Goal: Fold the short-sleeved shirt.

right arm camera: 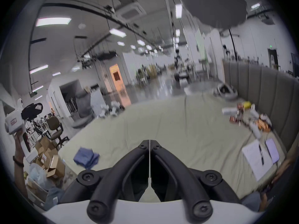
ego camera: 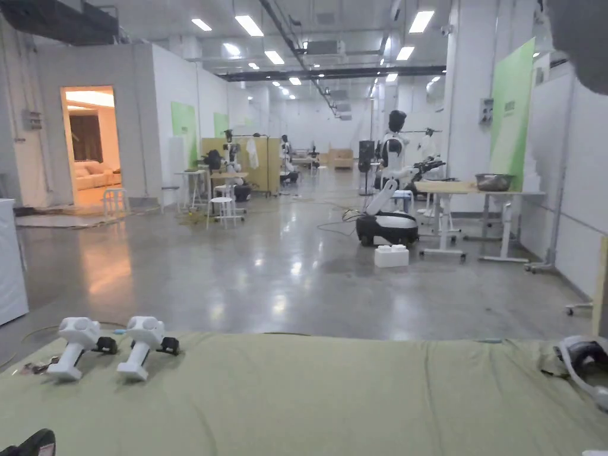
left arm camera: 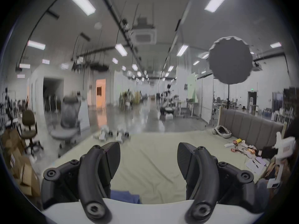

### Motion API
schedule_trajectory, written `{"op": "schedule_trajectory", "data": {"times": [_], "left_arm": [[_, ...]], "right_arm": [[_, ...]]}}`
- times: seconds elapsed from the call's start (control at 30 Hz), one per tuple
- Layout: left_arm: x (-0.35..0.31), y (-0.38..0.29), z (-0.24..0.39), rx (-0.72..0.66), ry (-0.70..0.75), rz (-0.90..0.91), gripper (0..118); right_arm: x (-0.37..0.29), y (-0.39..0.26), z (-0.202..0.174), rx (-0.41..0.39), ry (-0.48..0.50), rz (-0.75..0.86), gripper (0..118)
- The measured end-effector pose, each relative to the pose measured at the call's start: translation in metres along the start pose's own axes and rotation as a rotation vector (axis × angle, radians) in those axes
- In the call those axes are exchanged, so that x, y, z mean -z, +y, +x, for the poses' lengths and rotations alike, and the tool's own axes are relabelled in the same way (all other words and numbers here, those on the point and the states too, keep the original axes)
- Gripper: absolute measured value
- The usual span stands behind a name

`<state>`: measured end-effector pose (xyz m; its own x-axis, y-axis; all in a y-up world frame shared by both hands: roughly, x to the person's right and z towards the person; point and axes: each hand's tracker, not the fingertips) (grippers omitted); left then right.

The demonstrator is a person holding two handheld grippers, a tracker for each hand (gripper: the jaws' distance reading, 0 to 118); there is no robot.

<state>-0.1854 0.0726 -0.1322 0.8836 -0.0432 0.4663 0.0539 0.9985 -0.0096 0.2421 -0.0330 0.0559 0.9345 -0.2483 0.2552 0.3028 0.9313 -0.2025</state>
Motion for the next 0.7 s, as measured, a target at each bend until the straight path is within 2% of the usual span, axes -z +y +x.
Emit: {"op": "schedule_trajectory", "data": {"times": [0.13, 0.2, 0.23, 0.27, 0.3, 0.4, 0.7], "left_arm": [[-0.021, 0.012, 0.052, 0.063, 0.003, 0.158, 82], [-0.022, -0.002, 0.049, 0.073, 0.025, 0.232, 70], [-0.022, -0.002, 0.052, 0.058, 0.027, 0.226, 60], [-0.021, -0.002, 0.053, 0.031, 0.028, 0.199, 43], [-0.026, -0.003, 0.063, 0.017, 0.023, 0.191, 19], [-0.027, -0.017, 0.063, 0.004, 0.021, 0.162, 1], [-0.022, -0.038, 0.085, 0.003, -0.018, 0.101, 1]], "right_arm": [[-0.016, 0.018, -0.011, -0.127, -0.051, 0.14, 3], [-0.018, 0.025, -0.015, -0.177, -0.12, 0.189, 3], [-0.019, 0.027, -0.015, -0.179, -0.125, 0.195, 3], [-0.019, 0.03, -0.014, -0.172, -0.124, 0.183, 3], [-0.021, 0.031, -0.014, -0.172, -0.131, 0.186, 3], [-0.033, 0.028, -0.012, -0.153, -0.158, 0.217, 3], [-0.049, 0.011, -0.012, -0.145, -0.179, 0.242, 3]]}}
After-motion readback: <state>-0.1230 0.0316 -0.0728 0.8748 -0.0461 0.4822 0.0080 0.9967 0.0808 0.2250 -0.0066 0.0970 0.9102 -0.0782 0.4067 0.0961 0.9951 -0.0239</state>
